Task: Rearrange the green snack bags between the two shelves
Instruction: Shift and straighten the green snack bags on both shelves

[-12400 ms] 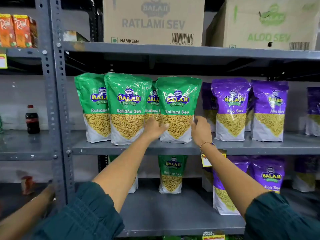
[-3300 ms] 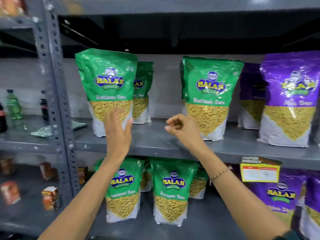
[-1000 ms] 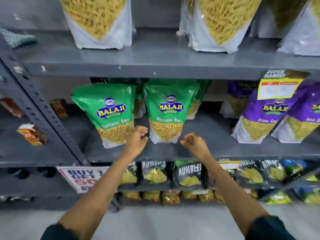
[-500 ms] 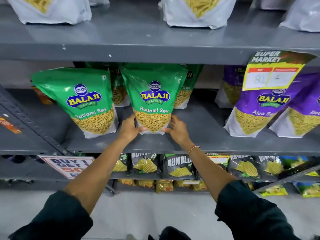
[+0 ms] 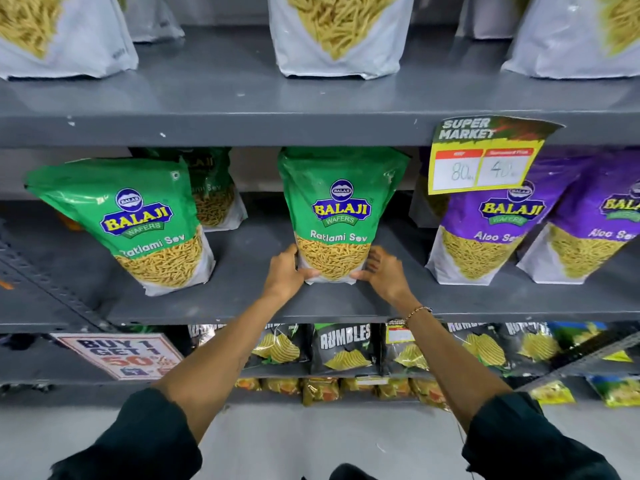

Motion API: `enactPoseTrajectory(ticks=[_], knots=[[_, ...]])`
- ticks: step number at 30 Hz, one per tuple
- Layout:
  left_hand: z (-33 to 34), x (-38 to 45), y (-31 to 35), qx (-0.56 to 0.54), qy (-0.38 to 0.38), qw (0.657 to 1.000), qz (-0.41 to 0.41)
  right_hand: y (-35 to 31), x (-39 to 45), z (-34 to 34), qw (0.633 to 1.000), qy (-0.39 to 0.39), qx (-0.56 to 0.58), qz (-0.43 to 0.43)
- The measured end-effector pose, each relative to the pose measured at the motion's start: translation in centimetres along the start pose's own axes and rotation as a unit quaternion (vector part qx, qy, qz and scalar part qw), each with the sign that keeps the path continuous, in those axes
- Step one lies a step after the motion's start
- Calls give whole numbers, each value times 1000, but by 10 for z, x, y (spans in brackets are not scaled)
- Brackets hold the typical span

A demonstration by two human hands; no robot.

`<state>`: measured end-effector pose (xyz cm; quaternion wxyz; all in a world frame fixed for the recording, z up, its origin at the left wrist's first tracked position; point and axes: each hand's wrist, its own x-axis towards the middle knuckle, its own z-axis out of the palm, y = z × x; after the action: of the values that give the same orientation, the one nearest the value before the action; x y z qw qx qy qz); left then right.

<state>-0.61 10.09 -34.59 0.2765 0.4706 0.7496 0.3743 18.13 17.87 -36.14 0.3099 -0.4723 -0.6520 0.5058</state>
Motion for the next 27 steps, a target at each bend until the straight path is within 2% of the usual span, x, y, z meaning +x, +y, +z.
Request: enactPoseTrajectory(ticks=[7,13,15,18,20,23,25,27], knots=[[6,0,-3,-27,-2,1000,-5,1,1,-3,1000,-21,-10,-13],[3,-5,-2,10,-26,1000,5,-5,-7,-4,998,-43,-52,-12],[-1,-11,-3,10,-5,1000,20,-8,-20,0,996,12,-71,-43],[-18,-25,-13,20,57,998,36,-3,-49,24,977,156,-69,-124],[-35,-39,-28,19,102,994,45,-1,-66,51,964,176,-95,-173],[-70,-58,-65,-4,188,982,31,-13,-72,98,966,86,-136,-205],[-99,-64,-101,-38,251,967,15,-28,-66,134,969,14,-148,-198],[-130,-67,-132,-18,301,954,-7,-45,-55,169,974,-36,-137,-177]])
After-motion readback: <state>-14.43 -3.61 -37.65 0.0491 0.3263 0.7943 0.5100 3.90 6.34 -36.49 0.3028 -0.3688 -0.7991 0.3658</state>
